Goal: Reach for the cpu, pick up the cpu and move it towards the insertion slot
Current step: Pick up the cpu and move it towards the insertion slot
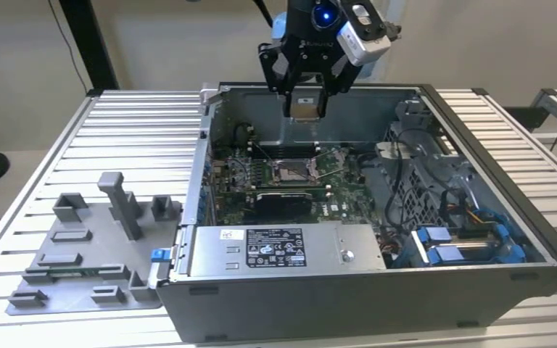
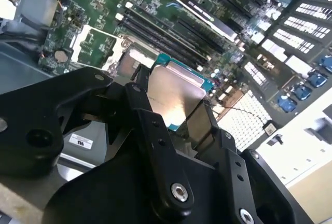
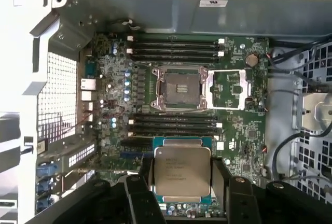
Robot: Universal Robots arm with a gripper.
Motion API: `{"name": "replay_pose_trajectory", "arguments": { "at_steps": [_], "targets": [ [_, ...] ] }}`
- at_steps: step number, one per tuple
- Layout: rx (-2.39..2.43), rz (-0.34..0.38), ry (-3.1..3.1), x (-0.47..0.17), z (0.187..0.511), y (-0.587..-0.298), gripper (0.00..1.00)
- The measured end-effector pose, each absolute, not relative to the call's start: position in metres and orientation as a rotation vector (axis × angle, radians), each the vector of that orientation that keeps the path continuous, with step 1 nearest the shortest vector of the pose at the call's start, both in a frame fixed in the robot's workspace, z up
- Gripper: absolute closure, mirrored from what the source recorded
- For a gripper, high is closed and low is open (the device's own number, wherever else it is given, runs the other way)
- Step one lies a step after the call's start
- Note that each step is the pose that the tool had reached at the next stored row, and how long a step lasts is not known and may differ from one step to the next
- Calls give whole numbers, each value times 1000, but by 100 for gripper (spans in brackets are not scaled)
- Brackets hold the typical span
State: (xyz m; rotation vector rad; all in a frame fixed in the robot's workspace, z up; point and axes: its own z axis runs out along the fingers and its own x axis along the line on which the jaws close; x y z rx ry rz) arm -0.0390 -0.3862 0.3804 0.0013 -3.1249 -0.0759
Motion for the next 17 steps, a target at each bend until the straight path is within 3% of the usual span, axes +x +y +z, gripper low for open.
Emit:
{"name": "replay_pose_trajectory", "arguments": {
  "at_steps": [17],
  "targets": [
    [-5, -76, -3125, -34, 377, -344, 100]
  ]
}}
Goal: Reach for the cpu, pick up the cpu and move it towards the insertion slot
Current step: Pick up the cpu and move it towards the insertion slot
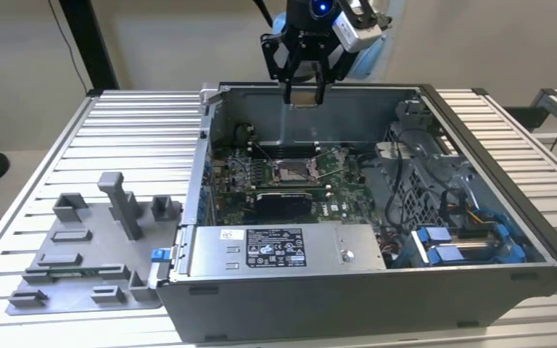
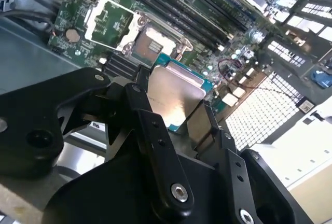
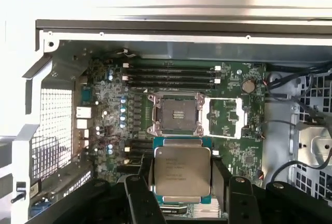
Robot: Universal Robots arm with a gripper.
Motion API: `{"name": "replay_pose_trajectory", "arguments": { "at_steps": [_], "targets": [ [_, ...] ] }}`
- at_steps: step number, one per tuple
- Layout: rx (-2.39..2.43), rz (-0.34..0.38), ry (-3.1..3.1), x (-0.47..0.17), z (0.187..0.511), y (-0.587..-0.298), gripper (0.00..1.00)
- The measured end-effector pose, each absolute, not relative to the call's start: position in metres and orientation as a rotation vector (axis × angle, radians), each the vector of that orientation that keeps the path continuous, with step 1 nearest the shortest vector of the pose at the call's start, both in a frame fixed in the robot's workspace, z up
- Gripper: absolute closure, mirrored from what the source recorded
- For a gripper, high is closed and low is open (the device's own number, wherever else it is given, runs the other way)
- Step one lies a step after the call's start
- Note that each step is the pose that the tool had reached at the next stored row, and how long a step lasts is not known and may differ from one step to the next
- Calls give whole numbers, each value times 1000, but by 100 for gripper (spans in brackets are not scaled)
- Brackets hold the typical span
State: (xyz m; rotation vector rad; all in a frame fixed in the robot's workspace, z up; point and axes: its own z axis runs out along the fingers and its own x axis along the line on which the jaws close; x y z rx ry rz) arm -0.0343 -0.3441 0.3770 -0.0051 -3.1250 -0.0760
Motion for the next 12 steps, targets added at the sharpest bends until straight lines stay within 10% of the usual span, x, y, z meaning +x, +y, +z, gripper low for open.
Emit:
{"name": "replay_pose_trajectory", "arguments": {
  "at_steps": [12],
  "targets": [
    [-31, -76, -3125, -34, 377, -342, 100]
  ]
}}
